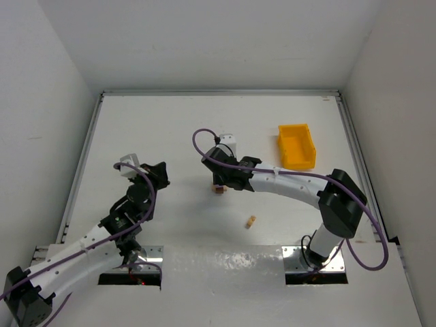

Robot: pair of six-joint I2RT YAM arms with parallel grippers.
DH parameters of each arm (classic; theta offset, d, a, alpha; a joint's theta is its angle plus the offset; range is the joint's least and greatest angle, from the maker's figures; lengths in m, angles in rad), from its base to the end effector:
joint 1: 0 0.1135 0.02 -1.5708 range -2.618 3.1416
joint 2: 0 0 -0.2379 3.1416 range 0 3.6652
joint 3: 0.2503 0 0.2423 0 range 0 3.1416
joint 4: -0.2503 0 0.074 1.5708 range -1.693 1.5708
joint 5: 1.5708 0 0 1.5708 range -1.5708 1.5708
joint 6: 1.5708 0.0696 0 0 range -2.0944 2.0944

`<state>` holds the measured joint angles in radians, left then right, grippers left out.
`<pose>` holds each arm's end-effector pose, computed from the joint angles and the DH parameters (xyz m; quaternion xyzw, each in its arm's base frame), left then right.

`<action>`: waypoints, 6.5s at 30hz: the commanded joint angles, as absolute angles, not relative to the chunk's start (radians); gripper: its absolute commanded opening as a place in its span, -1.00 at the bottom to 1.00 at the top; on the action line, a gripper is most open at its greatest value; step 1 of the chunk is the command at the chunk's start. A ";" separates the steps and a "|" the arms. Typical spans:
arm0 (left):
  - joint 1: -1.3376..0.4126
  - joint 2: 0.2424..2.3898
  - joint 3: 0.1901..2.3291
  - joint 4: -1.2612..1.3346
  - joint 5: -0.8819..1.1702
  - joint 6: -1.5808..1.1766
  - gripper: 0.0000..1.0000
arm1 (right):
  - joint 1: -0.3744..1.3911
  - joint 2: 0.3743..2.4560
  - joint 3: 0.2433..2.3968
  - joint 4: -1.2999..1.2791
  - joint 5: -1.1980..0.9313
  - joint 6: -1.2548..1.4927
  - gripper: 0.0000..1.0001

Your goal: Build the wood block tower

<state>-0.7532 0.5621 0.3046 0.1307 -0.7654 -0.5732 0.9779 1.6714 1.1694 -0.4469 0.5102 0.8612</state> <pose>0.1673 -0.0908 0.2228 -0.1832 0.7156 -0.1566 0.6557 0.2277 0.2771 0.1803 0.0234 0.9242 0.0898 0.3705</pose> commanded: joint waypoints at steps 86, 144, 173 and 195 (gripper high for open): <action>-0.765 0.541 0.310 0.152 -0.752 -0.577 -1.00 | 0.979 1.674 1.204 -0.408 0.482 0.874 -0.36; -0.765 0.538 0.308 0.155 -0.752 -0.577 -1.00 | 0.963 1.671 1.174 -0.399 0.466 0.871 -0.28; -0.765 0.534 0.307 0.155 -0.752 -0.577 -1.00 | 0.962 1.672 1.169 -0.410 0.477 0.871 -0.27; -0.765 0.535 0.308 0.155 -0.753 -0.575 -1.00 | 0.963 1.620 1.178 -0.365 0.483 0.838 -0.12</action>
<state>-0.7532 0.5411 0.3046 0.1307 -0.7559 -0.5739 0.9646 1.6825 1.1706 -0.4179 0.4671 0.8600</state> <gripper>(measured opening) 0.003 0.428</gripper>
